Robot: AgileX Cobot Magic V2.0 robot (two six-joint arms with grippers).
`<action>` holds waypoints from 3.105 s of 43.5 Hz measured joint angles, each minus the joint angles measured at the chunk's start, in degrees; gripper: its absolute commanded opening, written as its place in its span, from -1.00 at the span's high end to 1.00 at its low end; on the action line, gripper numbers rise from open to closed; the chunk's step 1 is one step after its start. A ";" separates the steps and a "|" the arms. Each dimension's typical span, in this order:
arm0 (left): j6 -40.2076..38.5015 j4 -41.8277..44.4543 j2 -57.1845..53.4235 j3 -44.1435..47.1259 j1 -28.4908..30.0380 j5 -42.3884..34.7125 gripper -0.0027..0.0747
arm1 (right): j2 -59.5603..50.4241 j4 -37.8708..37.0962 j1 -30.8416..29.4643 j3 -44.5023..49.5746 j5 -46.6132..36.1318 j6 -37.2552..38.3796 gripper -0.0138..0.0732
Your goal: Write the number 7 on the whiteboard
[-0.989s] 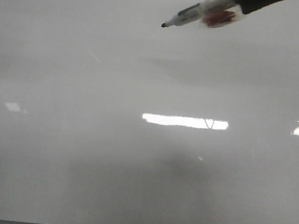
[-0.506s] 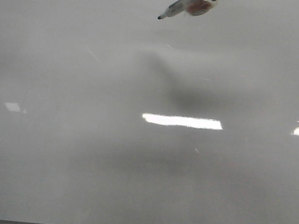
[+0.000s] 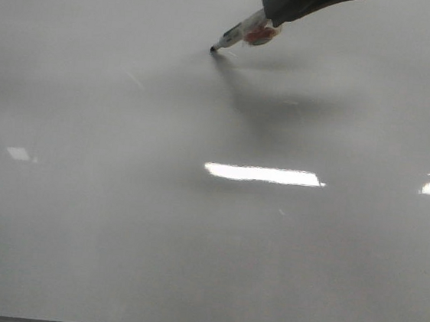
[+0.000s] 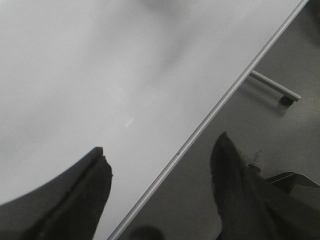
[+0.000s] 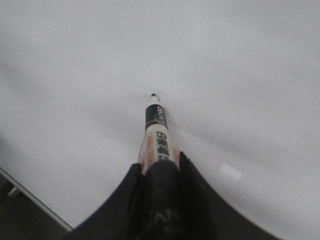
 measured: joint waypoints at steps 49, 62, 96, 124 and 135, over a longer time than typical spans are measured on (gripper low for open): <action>0.00 -0.35 0.00 0.00 0.00 -2.71 -0.16 | 3.56 -2.29 -0.87 -0.46 17.18 -5.54 0.82; 9.21 -6.21 3.65 -0.40 -5.93 -1.24 -0.32 | -10.34 -2.53 6.85 -0.46 28.64 -18.52 0.82; 22.84 -14.78 26.54 -9.95 -26.38 -5.65 -0.15 | -21.84 4.14 8.90 -0.46 40.31 -29.61 0.82; 24.60 -15.20 26.58 -9.95 -26.60 -6.05 0.88 | -21.84 4.19 8.90 -0.46 41.56 -29.75 -0.20; 12.21 -1.54 25.95 -9.95 -26.60 -5.83 0.88 | -25.90 -6.19 3.91 -0.46 43.66 -18.92 -0.47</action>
